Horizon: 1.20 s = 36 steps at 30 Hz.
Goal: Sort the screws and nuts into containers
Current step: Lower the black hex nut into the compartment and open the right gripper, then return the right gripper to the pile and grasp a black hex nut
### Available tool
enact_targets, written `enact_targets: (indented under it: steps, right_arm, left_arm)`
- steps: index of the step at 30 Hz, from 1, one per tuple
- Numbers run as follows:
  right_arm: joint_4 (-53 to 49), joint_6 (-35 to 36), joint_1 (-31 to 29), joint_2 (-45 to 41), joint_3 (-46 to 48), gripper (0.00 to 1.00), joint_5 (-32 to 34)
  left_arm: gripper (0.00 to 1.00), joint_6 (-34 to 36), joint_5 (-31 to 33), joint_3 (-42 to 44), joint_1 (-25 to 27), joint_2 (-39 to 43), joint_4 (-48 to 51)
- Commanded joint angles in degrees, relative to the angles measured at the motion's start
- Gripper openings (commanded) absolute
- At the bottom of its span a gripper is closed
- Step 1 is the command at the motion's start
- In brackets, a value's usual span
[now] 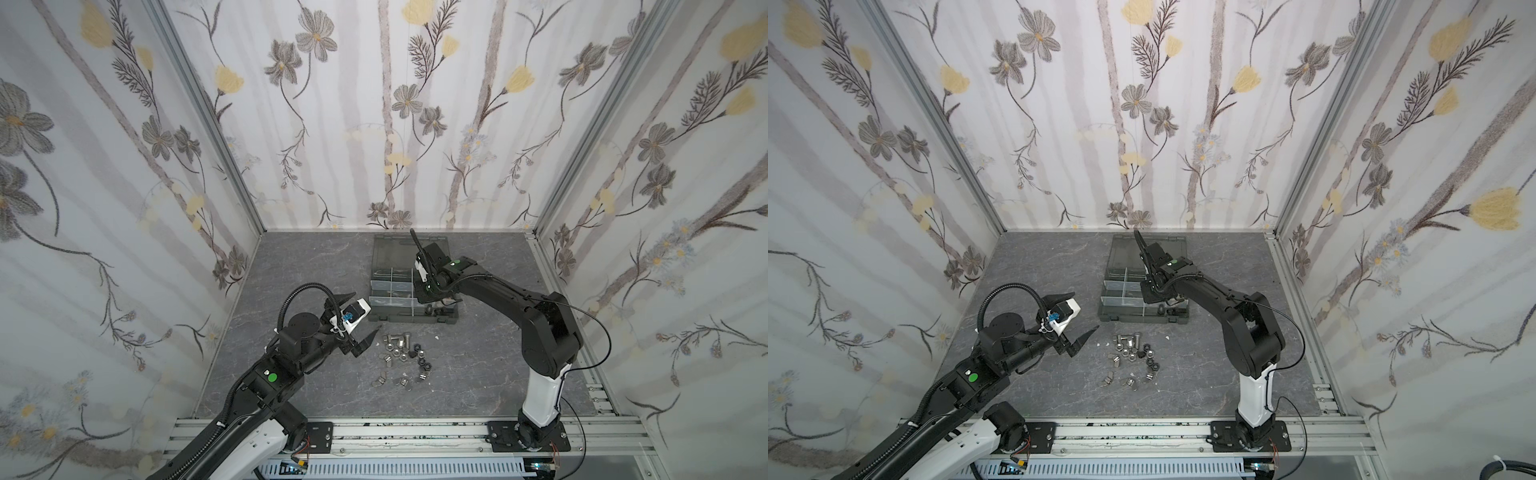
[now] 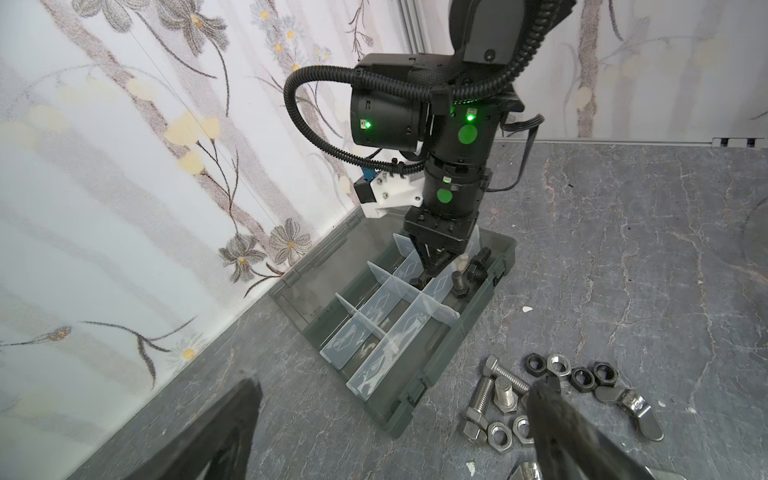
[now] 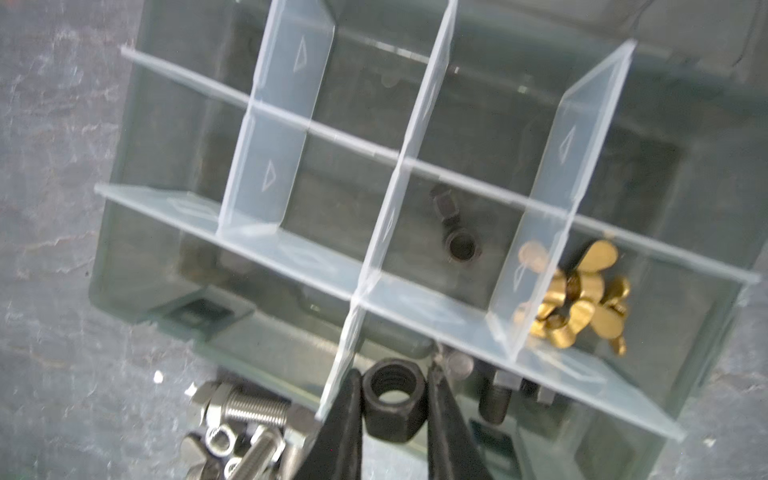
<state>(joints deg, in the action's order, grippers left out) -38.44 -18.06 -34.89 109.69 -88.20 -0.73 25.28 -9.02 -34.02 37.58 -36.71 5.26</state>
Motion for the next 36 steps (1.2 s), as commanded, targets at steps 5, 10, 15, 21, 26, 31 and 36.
enact_targets:
  steps: [5,10,15,21,26,31,36]
  right_arm:
    - [-1.7,6.2,1.7,5.6,-6.1,0.18,4.8]
    - [-0.5,7.2,2.1,8.9,-6.4,0.18,4.9]
    - [0.0,7.9,2.1,10.1,-6.5,0.21,4.9]
    - [-1.0,8.8,2.2,9.8,-6.5,0.30,4.6]
    - [-2.7,9.1,2.3,7.2,-6.5,0.38,5.4]
    - [-6.0,8.4,1.8,3.0,-5.4,0.37,5.0]
    - [-9.7,6.0,-0.4,-2.3,-0.9,0.35,4.4]
  left_arm:
    - [1.00,0.7,0.0,-0.6,0.1,-0.6,-2.1]
    - [1.00,0.7,0.1,-0.8,0.1,-0.8,-1.9]
    - [1.00,0.8,0.4,-1.1,0.2,-0.9,-1.5]
    - [1.00,0.6,-0.1,-1.1,0.1,-0.7,-1.3]
    - [1.00,0.7,-0.3,-1.0,0.3,-0.6,-1.4]
    - [1.00,0.5,-0.6,-1.4,0.2,-0.8,-1.5]
    - [1.00,0.6,-0.8,-1.5,0.4,-0.8,-1.4]
